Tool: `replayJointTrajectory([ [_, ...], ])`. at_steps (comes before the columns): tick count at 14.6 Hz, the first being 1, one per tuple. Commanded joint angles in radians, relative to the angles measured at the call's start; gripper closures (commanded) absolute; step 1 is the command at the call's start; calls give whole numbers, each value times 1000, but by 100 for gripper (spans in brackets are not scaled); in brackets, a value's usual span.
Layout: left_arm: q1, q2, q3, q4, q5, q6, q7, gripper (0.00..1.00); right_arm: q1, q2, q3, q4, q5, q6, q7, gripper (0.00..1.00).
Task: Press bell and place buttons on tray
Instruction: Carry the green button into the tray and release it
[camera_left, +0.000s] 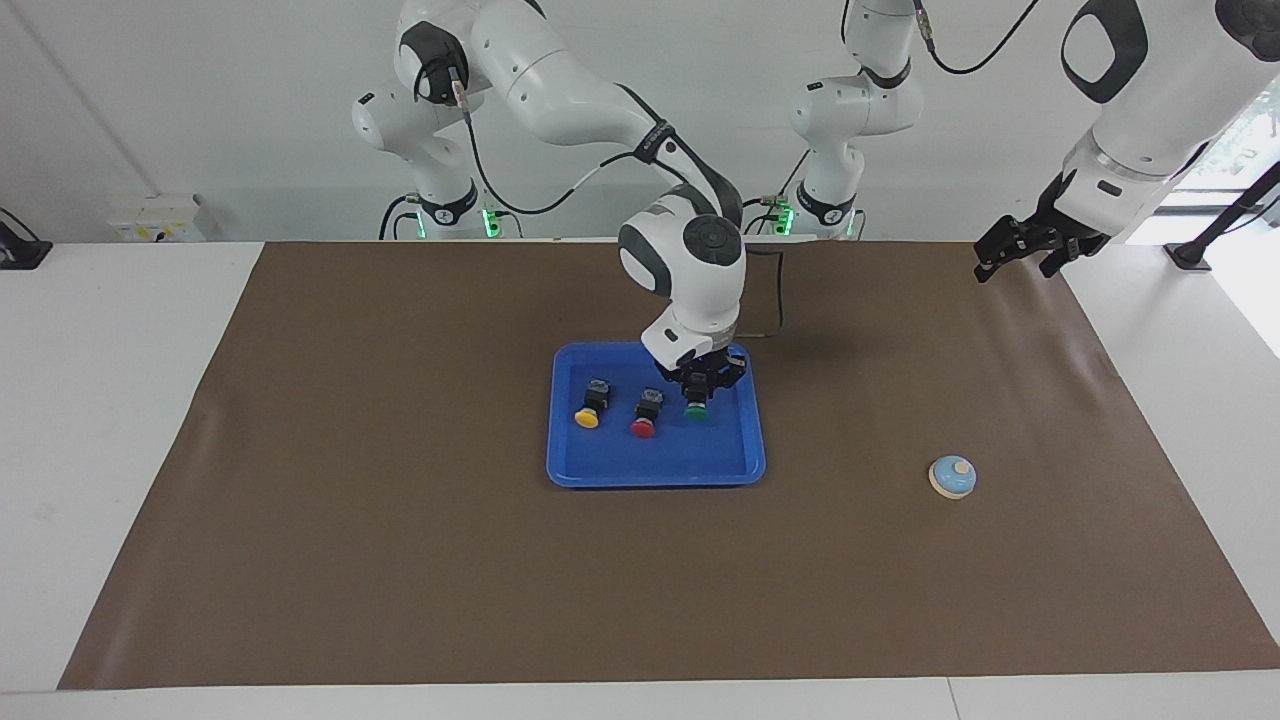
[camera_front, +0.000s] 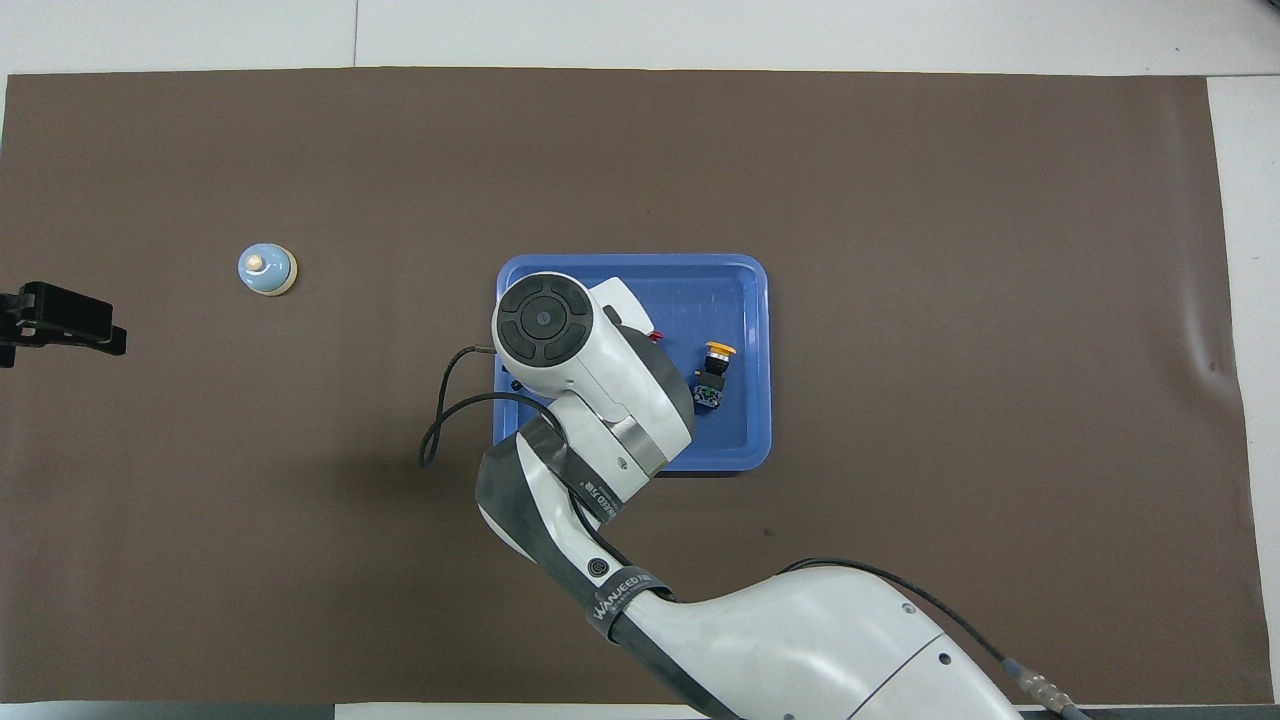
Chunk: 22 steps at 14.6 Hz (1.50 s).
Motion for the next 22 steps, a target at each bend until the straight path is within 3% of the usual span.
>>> replayJointTrajectory([
  [1, 2, -10, -1, 1, 13, 0, -10, 0, 23, 15, -1, -28, -18, 48, 34, 100],
  [3, 2, -10, -1, 1, 13, 0, -10, 0, 23, 15, -1, -42, -18, 49, 51, 100],
  [4, 2, -10, -1, 1, 13, 0, -10, 0, 23, 15, -1, -44, -18, 60, 71, 87],
  [5, 2, -10, -1, 1, 13, 0, -9, 0, 23, 13, -1, -42, -18, 59, 85, 19],
  [6, 2, -10, -1, 1, 14, 0, -10, 0, 23, 12, -1, -39, -18, 50, 97, 0],
  [11, 2, -10, -1, 1, 14, 0, -10, 0, -66, -115, -9, -25, -1, -69, 112, 0],
  [15, -6, -10, 1, -1, 14, 11, -9, 0, -244, -261, -6, -27, -4, -185, 4, 0],
  [16, -6, -11, 1, -13, 14, 47, -13, 6, -291, -292, -6, -27, -4, -234, -91, 0],
  [17, -6, -11, -1, -33, 14, 83, -12, 69, -337, -319, -6, -27, -4, -274, -177, 0],
  [18, -7, -10, -1, -37, 14, 95, -12, 100, -386, -338, -8, -27, -4, -306, -270, 0],
  [20, -7, 28, -1, -37, 13, 156, -15, 100, -469, -370, -8, -27, -9, -354, -454, 0],
  [22, -10, 132, -1, 7, 17, 186, -15, 100, -548, -408, -8, -27, -16, -409, -610, 0],
])
